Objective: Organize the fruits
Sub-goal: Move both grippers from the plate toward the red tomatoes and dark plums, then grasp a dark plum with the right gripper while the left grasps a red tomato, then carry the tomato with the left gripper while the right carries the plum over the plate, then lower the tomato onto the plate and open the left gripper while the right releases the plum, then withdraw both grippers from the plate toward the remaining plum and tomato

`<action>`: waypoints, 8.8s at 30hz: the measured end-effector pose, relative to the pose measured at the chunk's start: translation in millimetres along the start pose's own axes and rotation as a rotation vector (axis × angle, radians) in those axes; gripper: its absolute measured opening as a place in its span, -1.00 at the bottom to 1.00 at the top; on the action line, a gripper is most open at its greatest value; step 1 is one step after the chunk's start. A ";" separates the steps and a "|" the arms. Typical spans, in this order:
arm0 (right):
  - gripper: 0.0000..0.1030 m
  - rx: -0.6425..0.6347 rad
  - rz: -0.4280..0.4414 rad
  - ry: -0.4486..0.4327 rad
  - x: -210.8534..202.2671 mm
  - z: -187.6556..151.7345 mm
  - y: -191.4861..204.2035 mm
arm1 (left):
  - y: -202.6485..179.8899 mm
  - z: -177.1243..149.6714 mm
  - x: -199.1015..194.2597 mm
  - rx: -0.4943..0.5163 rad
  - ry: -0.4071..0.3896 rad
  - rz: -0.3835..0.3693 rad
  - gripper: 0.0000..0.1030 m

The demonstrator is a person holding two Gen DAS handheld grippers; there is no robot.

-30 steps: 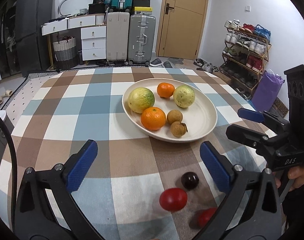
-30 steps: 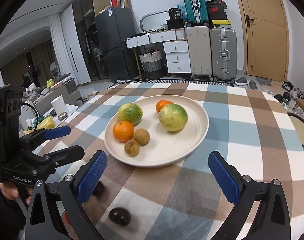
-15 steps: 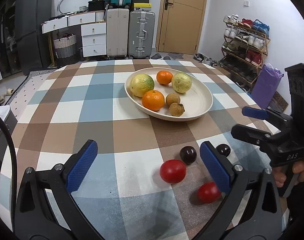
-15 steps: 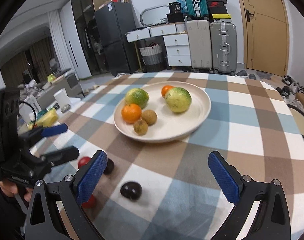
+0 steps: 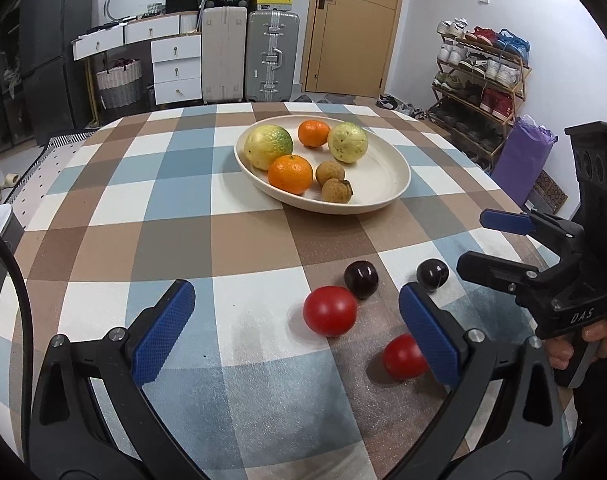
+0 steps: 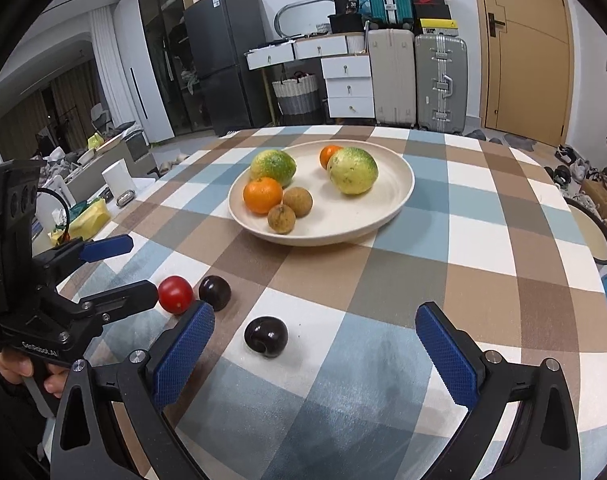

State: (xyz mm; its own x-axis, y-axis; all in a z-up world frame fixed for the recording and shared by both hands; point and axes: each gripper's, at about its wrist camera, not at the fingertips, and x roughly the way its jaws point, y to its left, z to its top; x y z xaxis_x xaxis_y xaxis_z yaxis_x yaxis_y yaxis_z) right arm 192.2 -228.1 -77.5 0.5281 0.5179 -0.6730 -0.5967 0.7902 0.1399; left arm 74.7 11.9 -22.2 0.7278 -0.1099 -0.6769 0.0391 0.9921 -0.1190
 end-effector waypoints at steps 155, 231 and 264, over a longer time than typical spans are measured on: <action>-0.47 -0.032 0.001 -0.104 22.8 77.9 -24.0 | -6.5 98.8 50.7 0.009 -0.078 -0.049 -0.43; 0.99 -0.017 -0.054 -0.103 23.2 42.5 -32.6 | -4.6 49.9 34.0 0.003 -0.089 -0.019 0.98; 0.99 -0.005 -0.069 -0.037 -10.5 2.5 13.9 | 4.0 -6.2 -29.4 0.001 -0.096 0.045 0.98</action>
State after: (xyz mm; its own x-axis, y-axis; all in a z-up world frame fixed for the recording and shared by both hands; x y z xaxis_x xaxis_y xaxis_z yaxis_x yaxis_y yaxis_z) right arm 179.9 -221.8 -66.7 0.5900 0.4738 -0.6537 -0.5611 0.8229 0.0900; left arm 49.3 18.7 -7.3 0.7911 -0.0586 -0.6089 0.0053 0.9960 -0.0889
